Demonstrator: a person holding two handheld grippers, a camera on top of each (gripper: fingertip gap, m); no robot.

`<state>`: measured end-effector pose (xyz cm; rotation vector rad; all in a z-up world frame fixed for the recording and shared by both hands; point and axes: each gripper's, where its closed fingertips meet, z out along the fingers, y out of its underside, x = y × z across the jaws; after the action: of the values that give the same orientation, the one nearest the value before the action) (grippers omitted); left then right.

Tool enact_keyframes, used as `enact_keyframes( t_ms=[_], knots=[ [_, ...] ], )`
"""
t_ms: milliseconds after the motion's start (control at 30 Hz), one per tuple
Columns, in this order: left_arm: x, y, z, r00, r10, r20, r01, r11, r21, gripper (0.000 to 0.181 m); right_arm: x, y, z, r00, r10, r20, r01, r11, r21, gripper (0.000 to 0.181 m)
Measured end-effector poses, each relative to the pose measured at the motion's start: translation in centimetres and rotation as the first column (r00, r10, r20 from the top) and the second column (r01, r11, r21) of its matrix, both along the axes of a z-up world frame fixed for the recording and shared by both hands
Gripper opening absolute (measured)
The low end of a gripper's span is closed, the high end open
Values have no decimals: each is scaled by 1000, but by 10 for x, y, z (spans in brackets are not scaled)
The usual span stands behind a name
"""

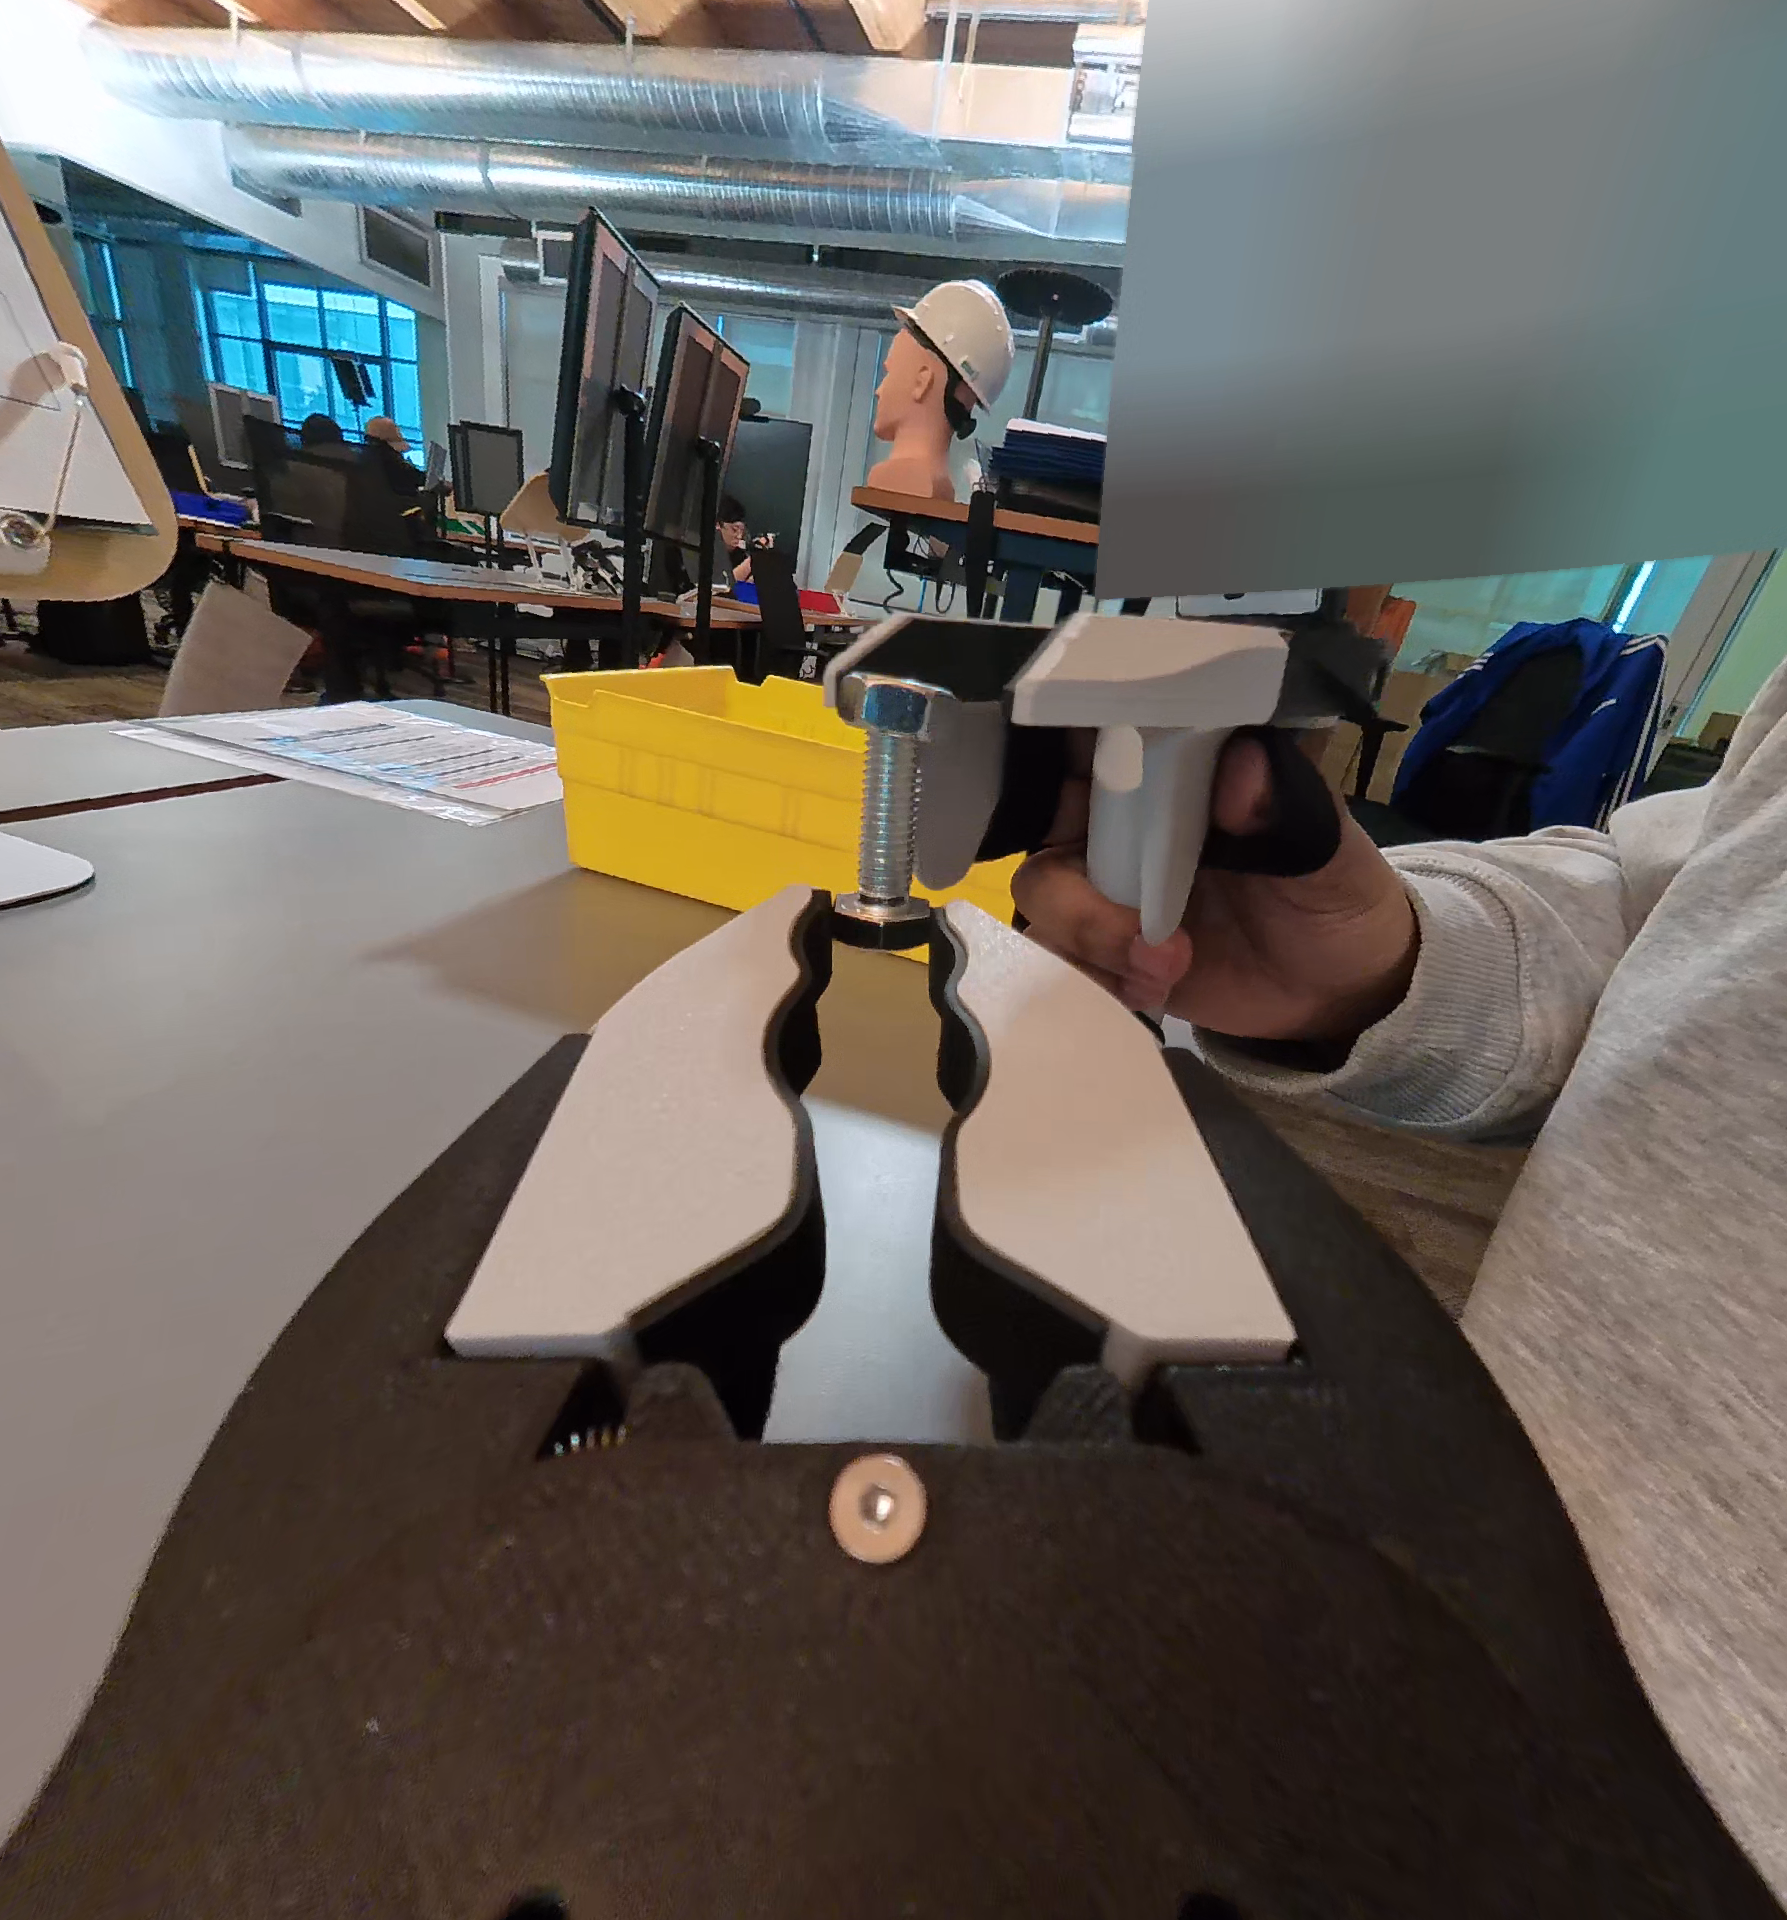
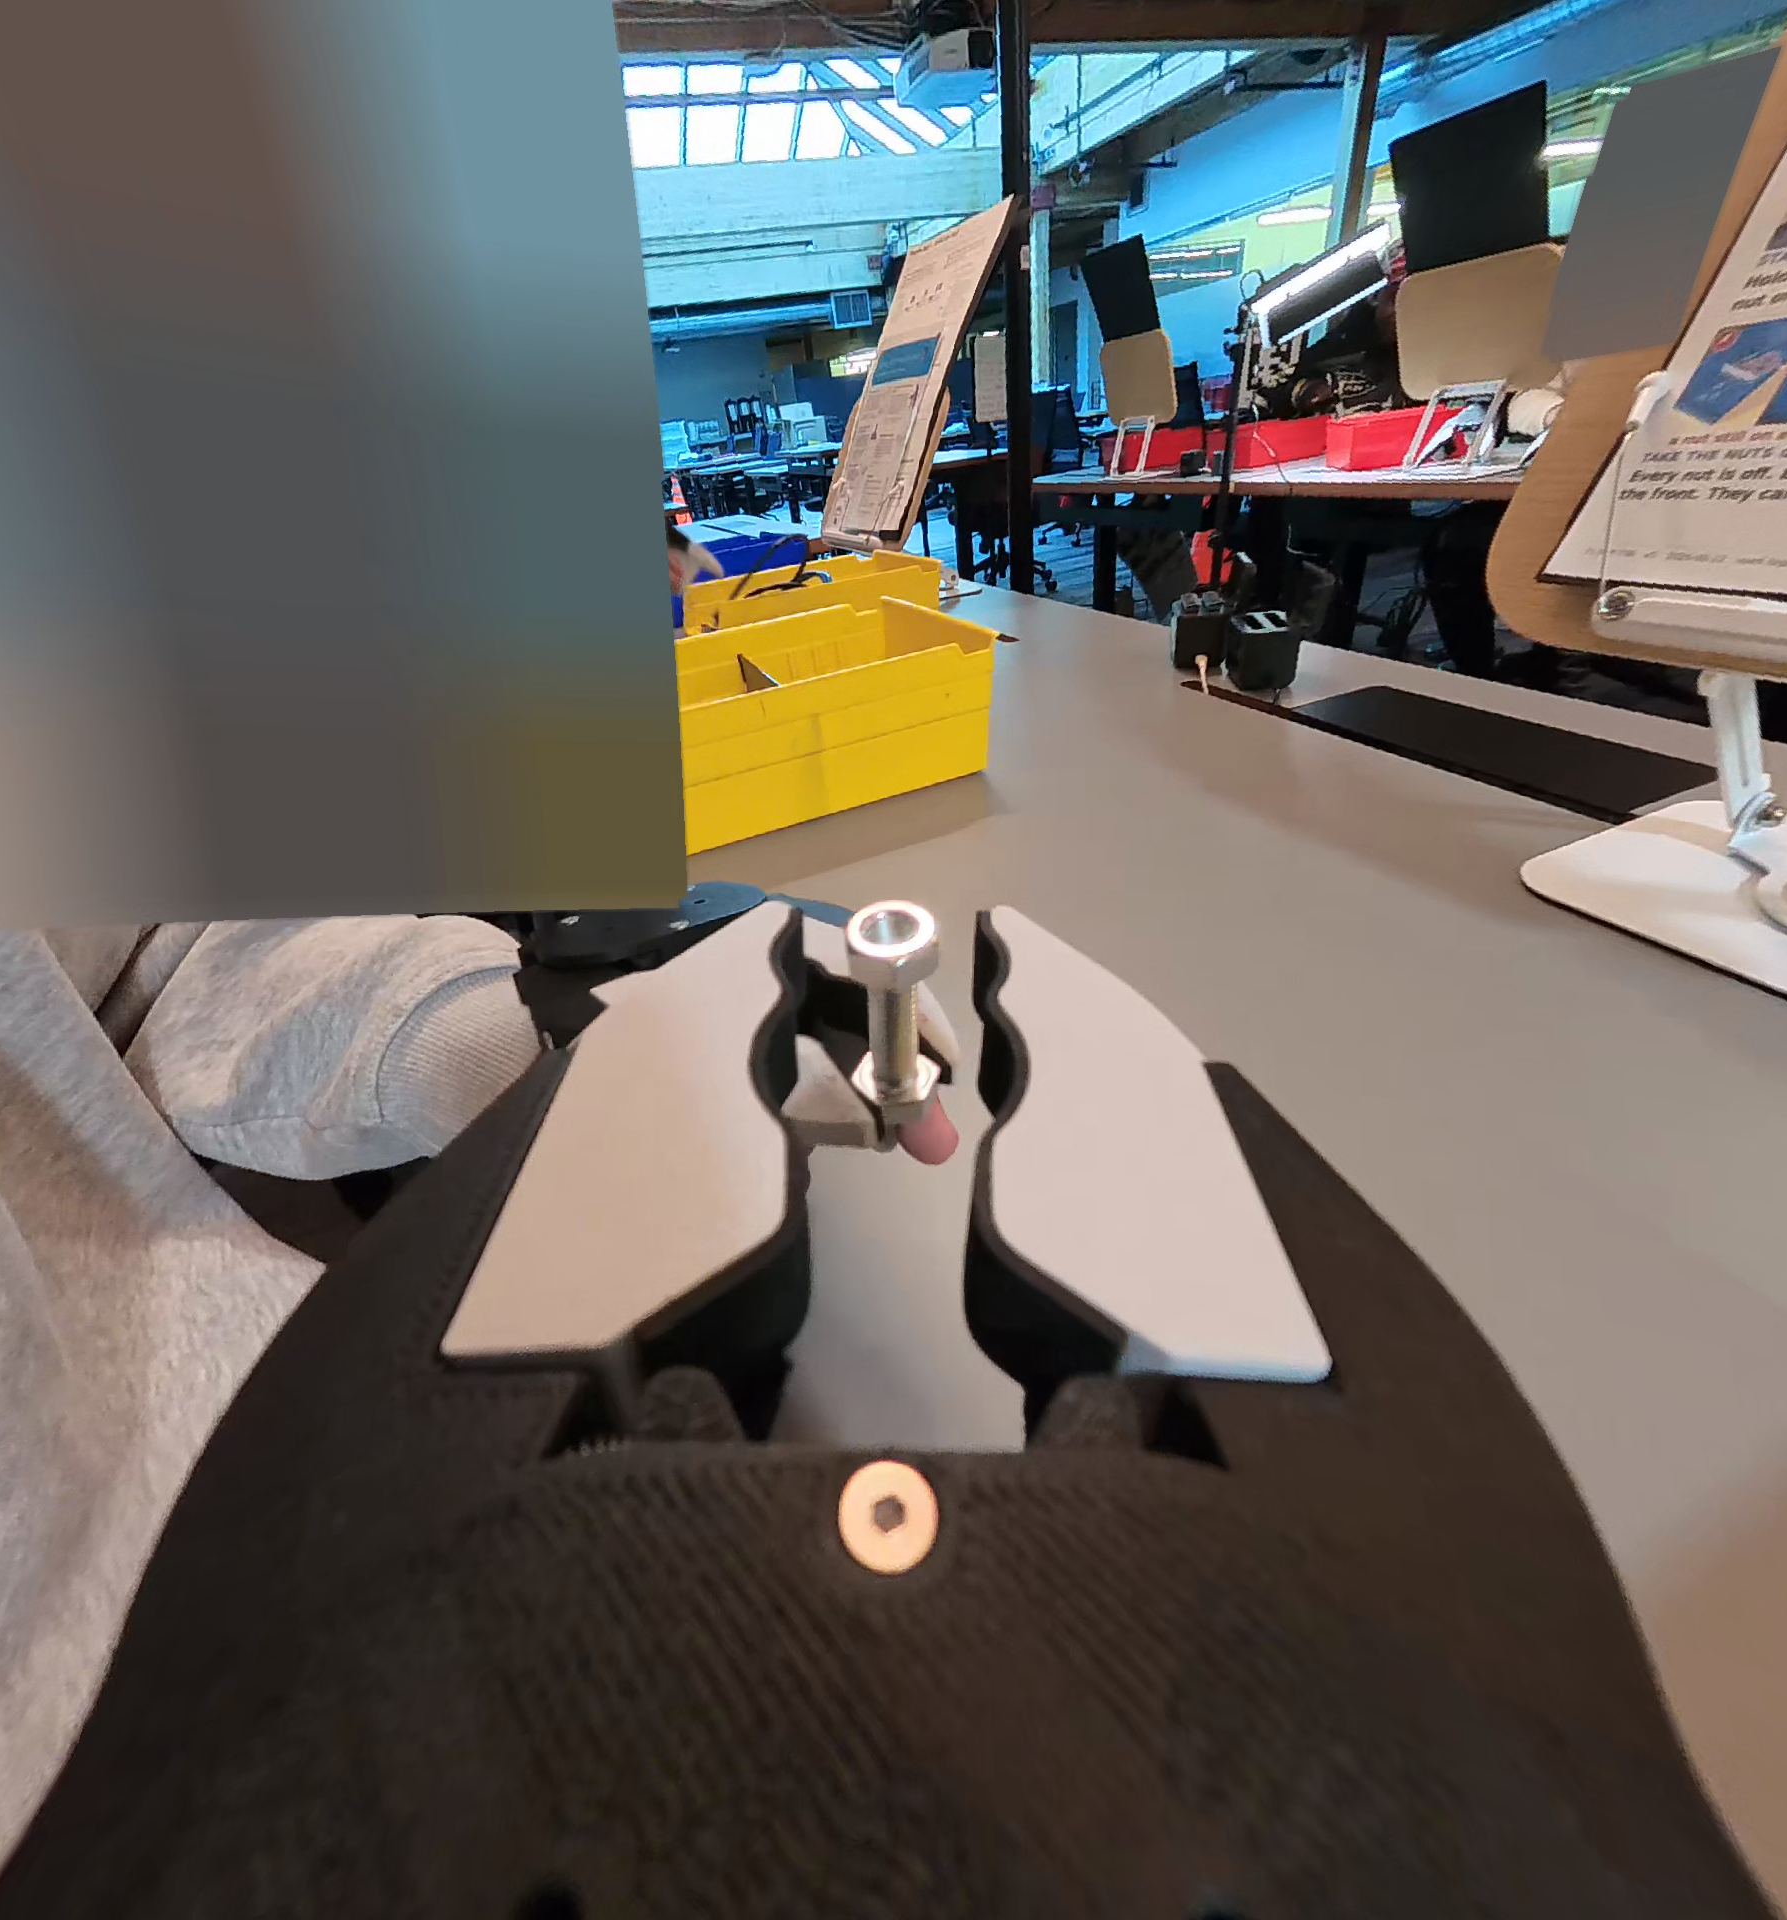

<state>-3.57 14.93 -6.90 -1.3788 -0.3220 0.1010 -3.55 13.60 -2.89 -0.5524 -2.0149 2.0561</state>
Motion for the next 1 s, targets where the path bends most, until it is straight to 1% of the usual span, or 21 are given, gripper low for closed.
enact_keyframes(
  t_ms=[200, 333, 433, 533, 600, 633, 767, 867, 933, 1000],
  knots=[
    [-5, -4, 2, 1000, 15, 27, -16, 1000, 23, 19, 3, -3, -2, 1000, 13, -21, -12, 1000, 22, 30],
    [-7, -5, 2, 999, 21, 36, -22, 999, 29, 19, 2, -1, -3, 1000, 19, -17, -18, 1000, 24, 20],
    [-6, -4, 1, 999, 15, 34, -16, 1000, 25, 19, 0, 0, -2, 1000, 6, -25, -5, 1000, 22, 22],
    [-5, -3, 1, 999, 13, 30, -13, 1000, 20, 19, -2, 1, -1, 999, -14, -53, 14, 1000, 16, 31],
    [-6, -4, 2, 999, 18, 35, -19, 999, 26, 19, -1, -1, -1, 998, -4, -57, 5, 1000, 18, 34],
    [-7, -5, 2, 999, 20, 40, -21, 999, 30, 19, 0, -2, -2, 998, 3, -56, -2, 1000, 22, 33],
    [-8, -5, 2, 999, 22, 40, -23, 999, 28, 19, 4, -3, -1, 999, 34, -32, -33, 999, 22, 20],
    [-6, -4, 1, 999, 18, 28, -19, 1000, 18, 19, 1, -1, 2, 999, 9, -51, -9, 1000, 6, 24],
    [-6, -4, 1, 999, 23, 30, -23, 1000, 16, 19, 0, -1, 3, 998, -2, -59, 2, 1000, -4, 32],
    [-10, -5, -1, 998, 46, 35, -46, 999, 7, 19, 2, -3, 1, 999, 11, -52, -11, 1000, -1, 33]
  ],
)
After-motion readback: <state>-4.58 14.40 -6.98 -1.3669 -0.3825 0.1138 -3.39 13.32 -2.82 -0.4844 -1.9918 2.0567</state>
